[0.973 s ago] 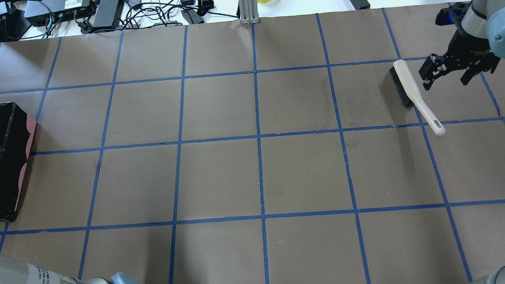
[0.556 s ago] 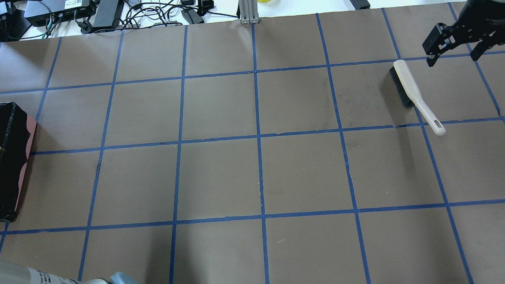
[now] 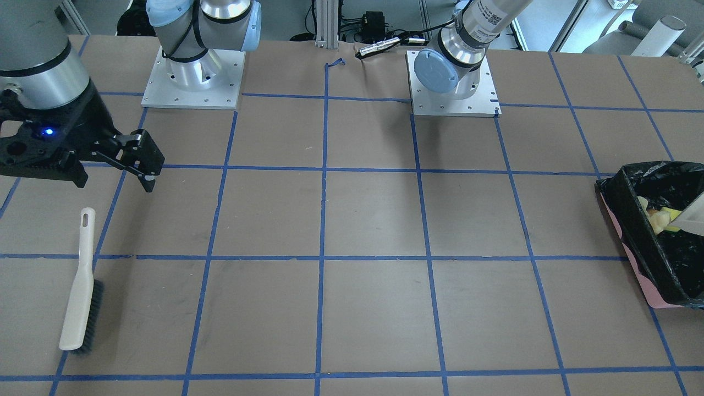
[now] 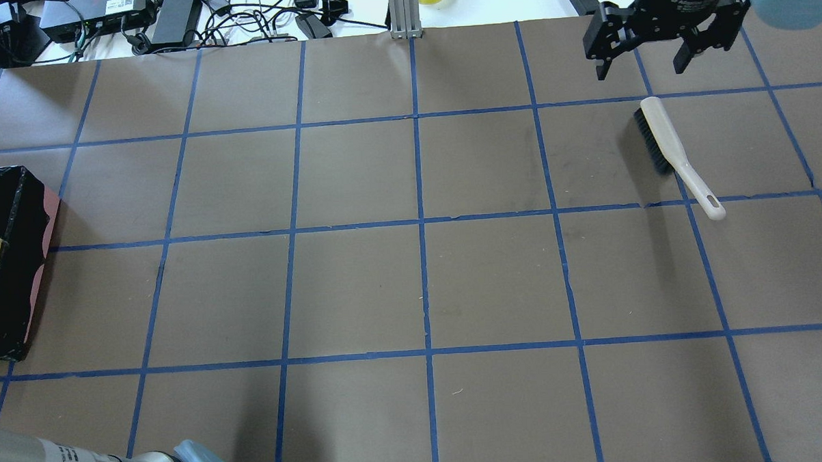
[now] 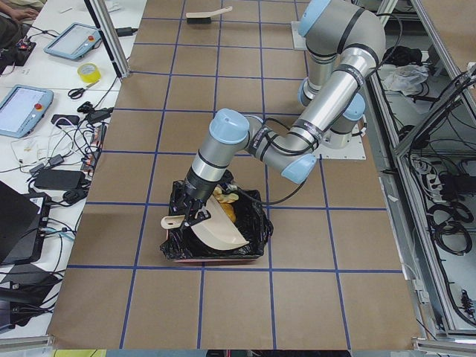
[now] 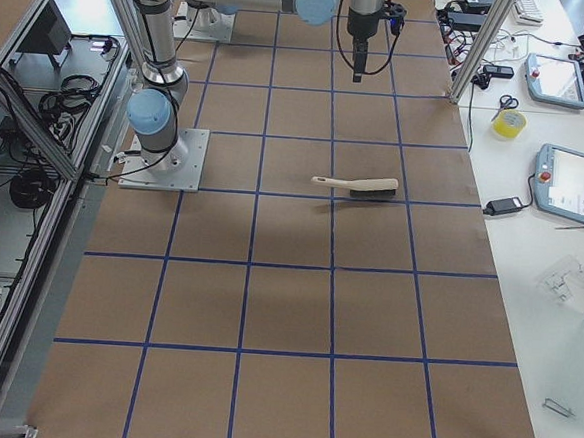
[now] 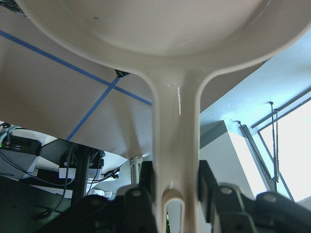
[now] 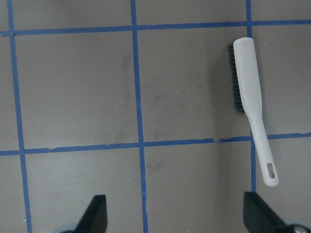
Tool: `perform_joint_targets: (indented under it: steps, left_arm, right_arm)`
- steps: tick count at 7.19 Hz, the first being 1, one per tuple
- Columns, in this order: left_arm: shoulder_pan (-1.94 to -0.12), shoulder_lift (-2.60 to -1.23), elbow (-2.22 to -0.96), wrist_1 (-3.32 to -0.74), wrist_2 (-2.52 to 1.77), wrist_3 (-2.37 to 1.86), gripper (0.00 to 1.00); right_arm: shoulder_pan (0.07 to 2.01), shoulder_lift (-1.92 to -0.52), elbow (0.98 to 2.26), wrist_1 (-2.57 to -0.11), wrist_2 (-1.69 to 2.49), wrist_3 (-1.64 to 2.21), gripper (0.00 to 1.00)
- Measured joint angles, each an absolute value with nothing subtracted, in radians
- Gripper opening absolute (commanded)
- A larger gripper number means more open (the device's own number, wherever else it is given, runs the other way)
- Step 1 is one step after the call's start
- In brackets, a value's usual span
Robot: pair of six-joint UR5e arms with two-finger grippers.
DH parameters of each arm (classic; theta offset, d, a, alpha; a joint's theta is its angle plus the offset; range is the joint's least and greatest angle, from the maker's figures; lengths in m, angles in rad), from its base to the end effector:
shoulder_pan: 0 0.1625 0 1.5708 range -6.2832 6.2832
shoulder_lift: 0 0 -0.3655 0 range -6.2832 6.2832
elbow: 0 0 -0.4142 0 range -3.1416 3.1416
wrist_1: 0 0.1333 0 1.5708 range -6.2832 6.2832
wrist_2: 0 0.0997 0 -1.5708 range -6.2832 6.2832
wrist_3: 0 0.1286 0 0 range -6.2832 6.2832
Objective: Sweep and dump trash into bin
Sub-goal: 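Set the brush down and open the right gripper, raising it away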
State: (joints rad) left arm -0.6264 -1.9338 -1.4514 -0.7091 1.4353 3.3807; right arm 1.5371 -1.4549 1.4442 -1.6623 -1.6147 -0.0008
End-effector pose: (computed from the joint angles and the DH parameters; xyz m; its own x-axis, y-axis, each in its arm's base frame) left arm 0.4681 -0.5247 0.3582 0.7823 0.6221 0.0303 0.4889 -0.6434 0.5891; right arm 0.1084 -0.5727 0.4123 -0.9983 0.0373 0.0437 0.0327 0.9942 -0.1020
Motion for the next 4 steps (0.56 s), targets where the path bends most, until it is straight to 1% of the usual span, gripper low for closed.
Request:
perform_joint_targets:
  steps: [2,3,4]
  left_arm:
    - [-0.578,-1.931,-1.437,-0.820,1.366,3.400,0.00]
    - [-0.573,-1.928,-1.413,-0.889,1.360,3.394,0.00]
    - [-0.573,-1.930,-1.358,-0.985,1.361,3.381,0.00]
  right_arm:
    - [1.567,-1.494,1.457,-1.669,-1.614,0.013,1.00]
    - [1.571,-1.504,1.464,-1.682,-1.615,0.014,1.00]
    - [1.573,-1.508,1.468,-1.696,-1.614,0.015,1.00]
